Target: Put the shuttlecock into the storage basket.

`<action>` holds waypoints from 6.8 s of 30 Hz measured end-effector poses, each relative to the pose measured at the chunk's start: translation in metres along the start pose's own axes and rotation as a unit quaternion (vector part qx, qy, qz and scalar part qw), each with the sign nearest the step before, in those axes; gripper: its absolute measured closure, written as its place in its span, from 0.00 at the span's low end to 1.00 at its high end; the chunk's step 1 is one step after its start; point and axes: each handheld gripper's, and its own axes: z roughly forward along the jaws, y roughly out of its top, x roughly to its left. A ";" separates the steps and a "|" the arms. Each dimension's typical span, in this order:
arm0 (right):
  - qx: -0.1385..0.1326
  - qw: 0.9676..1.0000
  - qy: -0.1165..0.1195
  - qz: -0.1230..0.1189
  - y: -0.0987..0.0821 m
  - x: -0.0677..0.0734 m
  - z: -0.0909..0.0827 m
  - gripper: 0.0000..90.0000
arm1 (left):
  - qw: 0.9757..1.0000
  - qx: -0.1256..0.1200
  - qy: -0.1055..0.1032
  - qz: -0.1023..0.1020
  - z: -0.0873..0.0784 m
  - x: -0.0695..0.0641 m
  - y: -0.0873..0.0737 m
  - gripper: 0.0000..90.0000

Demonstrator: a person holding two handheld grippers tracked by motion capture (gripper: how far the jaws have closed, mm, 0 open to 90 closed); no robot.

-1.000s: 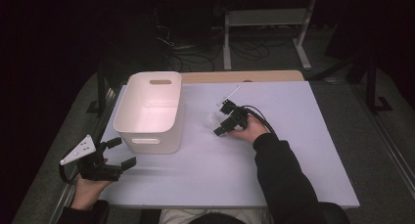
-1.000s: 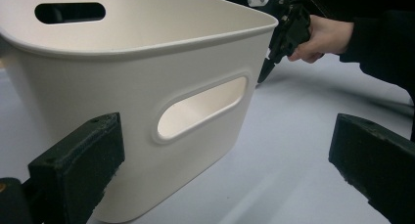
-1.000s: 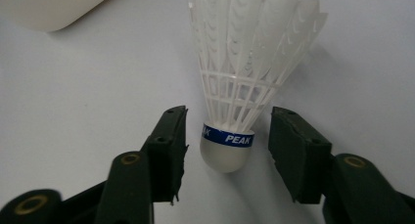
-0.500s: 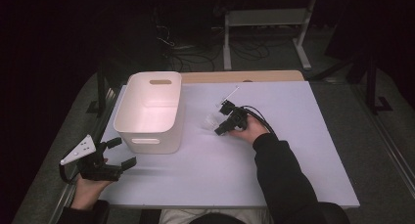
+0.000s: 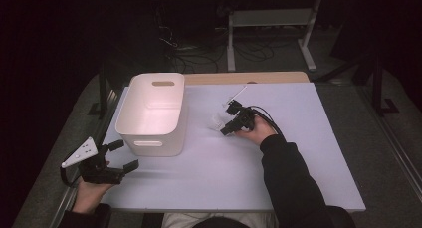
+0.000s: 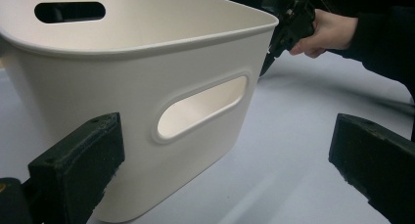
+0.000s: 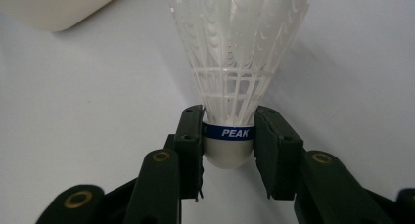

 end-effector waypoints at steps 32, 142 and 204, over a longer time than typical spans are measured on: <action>-0.041 0.999 -0.005 -0.015 0.004 0.009 -0.039 0.71 | 1.000 0.001 0.001 -0.001 0.001 0.000 0.000 0.00; -0.126 0.984 0.021 -0.125 0.090 0.088 -0.113 0.71 | 1.000 -0.003 0.004 -0.001 -0.001 0.000 0.000 0.00; -0.099 0.979 0.067 -0.165 0.134 0.123 -0.055 0.71 | 1.000 -0.003 0.000 -0.002 -0.001 0.000 0.000 0.00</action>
